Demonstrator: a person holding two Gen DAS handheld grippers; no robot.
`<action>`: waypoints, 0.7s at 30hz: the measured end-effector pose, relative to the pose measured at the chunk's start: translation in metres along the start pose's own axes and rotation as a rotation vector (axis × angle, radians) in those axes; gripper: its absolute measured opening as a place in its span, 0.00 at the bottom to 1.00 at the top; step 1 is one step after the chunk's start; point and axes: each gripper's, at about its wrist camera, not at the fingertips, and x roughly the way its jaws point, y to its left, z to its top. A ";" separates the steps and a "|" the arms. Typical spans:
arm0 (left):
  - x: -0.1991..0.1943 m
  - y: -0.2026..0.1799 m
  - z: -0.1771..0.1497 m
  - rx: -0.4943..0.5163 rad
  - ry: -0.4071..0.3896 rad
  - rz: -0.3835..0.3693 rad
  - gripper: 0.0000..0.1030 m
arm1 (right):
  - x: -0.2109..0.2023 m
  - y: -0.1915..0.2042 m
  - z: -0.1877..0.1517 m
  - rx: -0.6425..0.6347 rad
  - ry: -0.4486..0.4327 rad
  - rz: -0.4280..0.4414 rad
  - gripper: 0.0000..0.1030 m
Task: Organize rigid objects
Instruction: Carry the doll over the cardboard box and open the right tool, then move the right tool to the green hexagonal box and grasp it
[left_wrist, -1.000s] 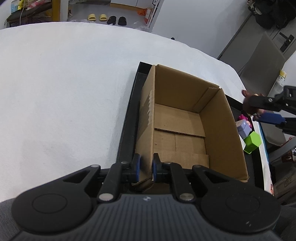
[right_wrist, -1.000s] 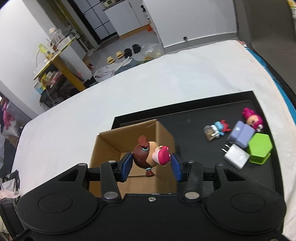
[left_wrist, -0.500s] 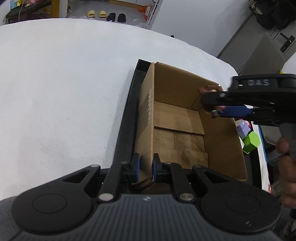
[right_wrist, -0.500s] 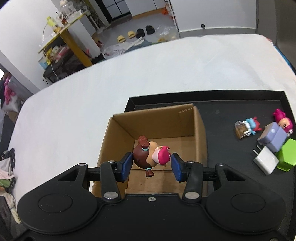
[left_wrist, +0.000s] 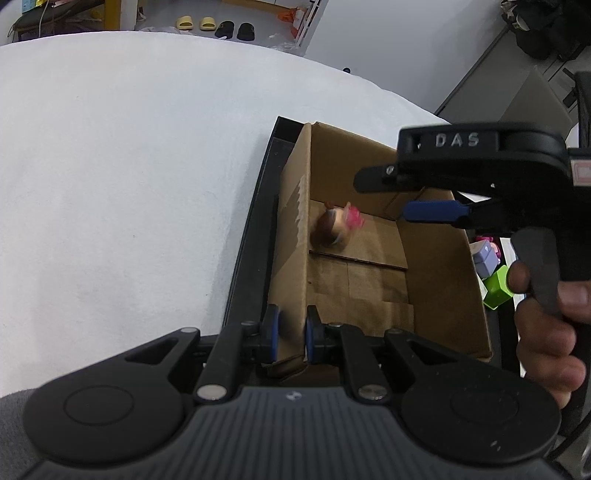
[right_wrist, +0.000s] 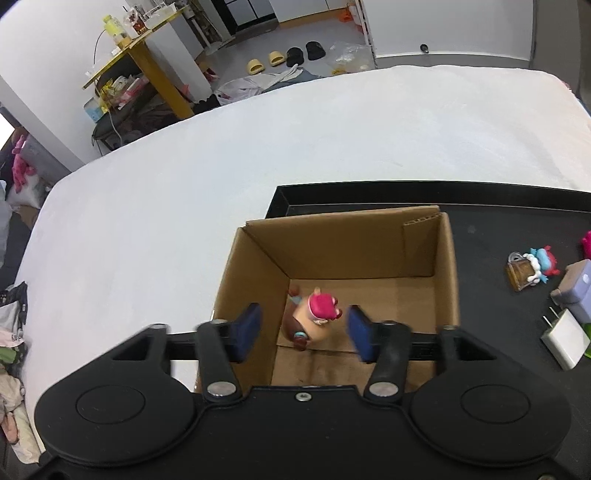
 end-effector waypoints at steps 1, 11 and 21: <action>0.000 -0.001 0.000 0.003 -0.001 0.002 0.12 | -0.003 -0.001 0.001 0.008 0.000 0.007 0.58; 0.001 -0.004 0.003 0.001 0.005 0.018 0.12 | -0.040 -0.013 0.004 0.004 0.005 0.020 0.63; 0.003 -0.012 0.004 0.023 0.012 0.048 0.12 | -0.082 -0.039 0.001 -0.003 -0.005 0.013 0.65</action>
